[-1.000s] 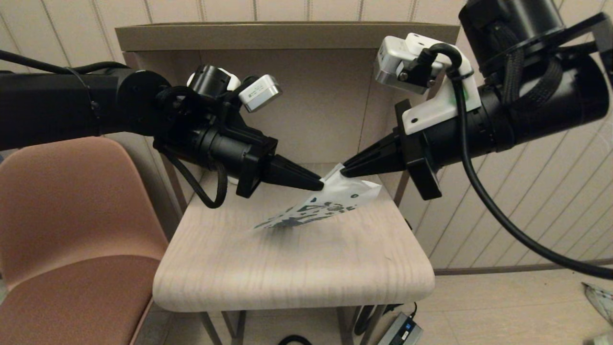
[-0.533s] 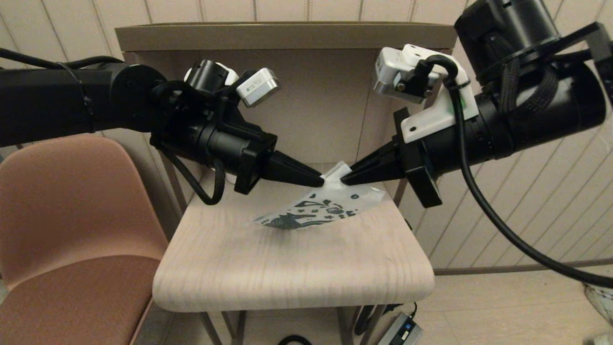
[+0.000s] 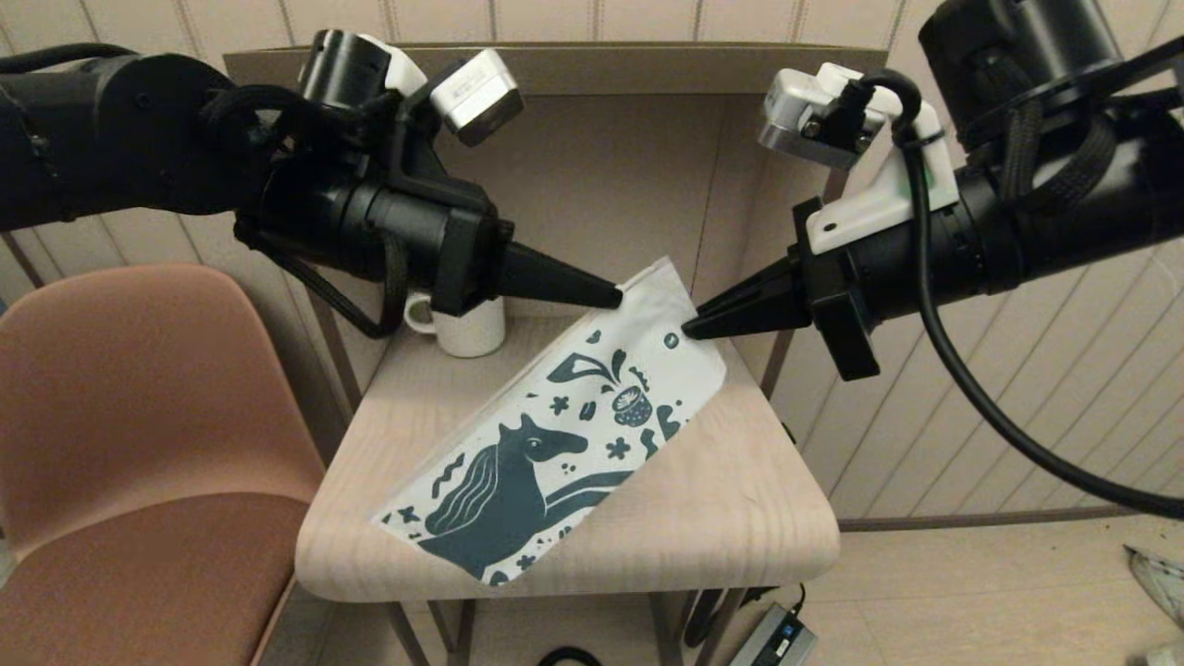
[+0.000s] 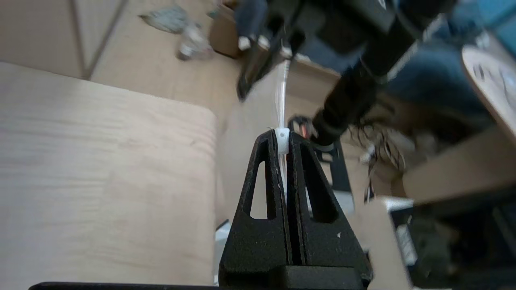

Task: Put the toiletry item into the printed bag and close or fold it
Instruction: Hand it to the other hand

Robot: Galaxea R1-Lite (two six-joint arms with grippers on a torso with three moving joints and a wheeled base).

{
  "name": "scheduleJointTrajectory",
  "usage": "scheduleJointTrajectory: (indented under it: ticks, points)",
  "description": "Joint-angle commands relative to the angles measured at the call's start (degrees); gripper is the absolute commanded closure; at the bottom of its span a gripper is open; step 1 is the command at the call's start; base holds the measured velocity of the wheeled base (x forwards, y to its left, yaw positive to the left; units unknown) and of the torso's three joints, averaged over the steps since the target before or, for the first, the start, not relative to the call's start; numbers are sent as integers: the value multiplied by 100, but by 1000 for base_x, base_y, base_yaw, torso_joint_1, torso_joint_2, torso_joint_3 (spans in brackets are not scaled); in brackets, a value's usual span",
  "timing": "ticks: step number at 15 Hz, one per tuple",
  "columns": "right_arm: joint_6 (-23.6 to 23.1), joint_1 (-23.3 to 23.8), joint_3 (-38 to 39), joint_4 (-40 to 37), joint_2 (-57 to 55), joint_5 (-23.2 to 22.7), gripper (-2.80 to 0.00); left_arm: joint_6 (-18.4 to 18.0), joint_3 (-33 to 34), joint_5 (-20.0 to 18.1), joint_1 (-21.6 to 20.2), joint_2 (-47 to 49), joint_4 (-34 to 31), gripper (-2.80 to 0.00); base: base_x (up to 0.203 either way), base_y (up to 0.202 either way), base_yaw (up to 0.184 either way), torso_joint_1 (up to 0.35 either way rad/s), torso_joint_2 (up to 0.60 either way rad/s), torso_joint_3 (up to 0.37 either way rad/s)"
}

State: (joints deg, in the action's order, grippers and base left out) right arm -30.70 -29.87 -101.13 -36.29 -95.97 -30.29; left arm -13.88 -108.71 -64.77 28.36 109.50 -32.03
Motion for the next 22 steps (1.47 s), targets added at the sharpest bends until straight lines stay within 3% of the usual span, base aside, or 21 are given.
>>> scheduleJointTrajectory:
  ticks: [1, 4, 10, 12, 15, 18, 20, 22]
  points:
    - [218, 124, 122, 118, 137, -55, 0, 254, 8, 108, 10, -196, 79, 0, 0, 0, 0, 0, 0, 0]
    - [756, 467, 489, 730, 300, -427, 0, 254, 17, 256, 12, -189, 33, 0, 0, 0, 0, 0, 0, 0]
    - [892, 1194, 1671, 2233, 827, -818, 0, 245, -1, 545, 3, -78, 100, 0, 0, 0, 0, 0, 0, 0]
    - [1448, 1170, 1471, 2262, 845, -806, 0, 245, -1, 558, 3, -82, 109, 0, 0, 0, 0, 0, 0, 0]
    - [2732, 1146, 872, 2275, 838, -778, 0, 245, -1, 575, 12, -114, 100, 0, 0, 0, 0, 0, 0, 0]
    - [3142, 1106, 519, 2193, 699, -741, 0, 194, -18, 926, 122, -148, 122, 0, 0, 0, 0, 0, 0, 0]
    - [3117, 1113, 697, 2197, 703, -733, 0, -491, -10, 1330, 220, -102, 81, 0, 0, 0, 0, 0, 0, 0]
    - [2913, 1128, 876, 2197, 685, -732, 0, -1350, -15, 2014, 300, -58, -25, 0, 0, 0, 0, 0, 0, 0]
